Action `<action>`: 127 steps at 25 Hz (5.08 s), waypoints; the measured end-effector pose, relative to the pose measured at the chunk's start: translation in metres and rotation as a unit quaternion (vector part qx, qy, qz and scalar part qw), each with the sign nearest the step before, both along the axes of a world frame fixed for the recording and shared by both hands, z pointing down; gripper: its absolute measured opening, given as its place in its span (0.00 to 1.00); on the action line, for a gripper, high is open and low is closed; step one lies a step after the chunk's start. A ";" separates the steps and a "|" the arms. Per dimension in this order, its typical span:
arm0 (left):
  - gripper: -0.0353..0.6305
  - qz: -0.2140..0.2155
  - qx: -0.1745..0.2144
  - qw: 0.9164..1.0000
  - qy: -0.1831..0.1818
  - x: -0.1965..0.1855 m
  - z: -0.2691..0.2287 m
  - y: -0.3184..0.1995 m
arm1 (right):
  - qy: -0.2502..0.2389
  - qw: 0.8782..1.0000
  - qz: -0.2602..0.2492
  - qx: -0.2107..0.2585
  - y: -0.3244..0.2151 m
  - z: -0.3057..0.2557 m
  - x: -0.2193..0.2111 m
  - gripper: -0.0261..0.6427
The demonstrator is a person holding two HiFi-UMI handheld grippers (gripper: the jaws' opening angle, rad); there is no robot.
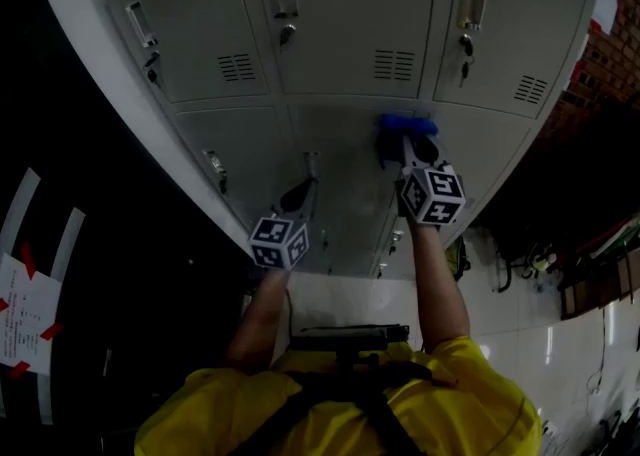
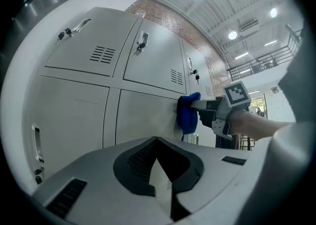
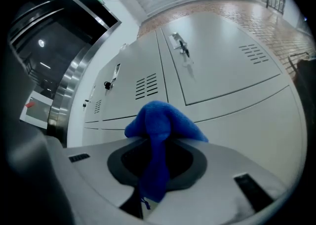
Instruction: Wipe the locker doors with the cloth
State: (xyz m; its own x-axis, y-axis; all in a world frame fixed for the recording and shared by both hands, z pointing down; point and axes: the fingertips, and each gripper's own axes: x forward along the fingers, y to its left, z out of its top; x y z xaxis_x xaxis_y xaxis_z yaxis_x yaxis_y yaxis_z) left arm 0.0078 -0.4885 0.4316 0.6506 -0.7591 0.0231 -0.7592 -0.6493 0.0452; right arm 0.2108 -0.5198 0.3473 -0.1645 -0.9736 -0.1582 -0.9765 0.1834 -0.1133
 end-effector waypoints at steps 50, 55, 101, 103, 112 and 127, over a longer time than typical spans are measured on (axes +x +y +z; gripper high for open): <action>0.04 -0.044 -0.057 0.997 -0.004 -0.078 0.061 0.032 | 0.029 0.997 -0.054 -0.042 -0.025 0.099 -0.138 0.15; 0.04 -0.002 -0.056 0.998 0.002 -0.034 0.064 0.017 | 0.024 0.994 0.035 -0.096 0.004 0.146 -0.022 0.15; 0.04 -0.072 -0.082 0.994 -0.027 -0.089 0.102 -0.012 | 0.055 0.974 -0.114 -0.188 -0.058 0.311 -0.141 0.15; 0.04 -0.096 -0.090 0.991 -0.026 -0.112 0.107 -0.008 | 0.050 0.971 -0.138 -0.190 -0.069 0.314 -0.177 0.15; 0.04 -0.134 -0.100 0.986 -0.018 -0.146 0.117 -0.014 | 0.015 0.966 -0.143 -0.216 -0.066 0.315 -0.203 0.15; 0.04 -0.020 -0.039 0.999 -0.015 -0.022 0.046 -0.018 | 0.005 0.997 -0.025 -0.074 0.045 0.116 -0.078 0.15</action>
State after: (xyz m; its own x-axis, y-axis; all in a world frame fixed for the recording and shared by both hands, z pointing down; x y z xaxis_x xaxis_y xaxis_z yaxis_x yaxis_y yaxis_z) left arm -0.0143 -0.5066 0.4772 0.6184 -0.7791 0.1024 -0.7858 -0.6143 0.0717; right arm 0.1325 -0.4744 0.4635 -0.2141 -0.9768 -0.0108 -0.9678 0.2136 -0.1336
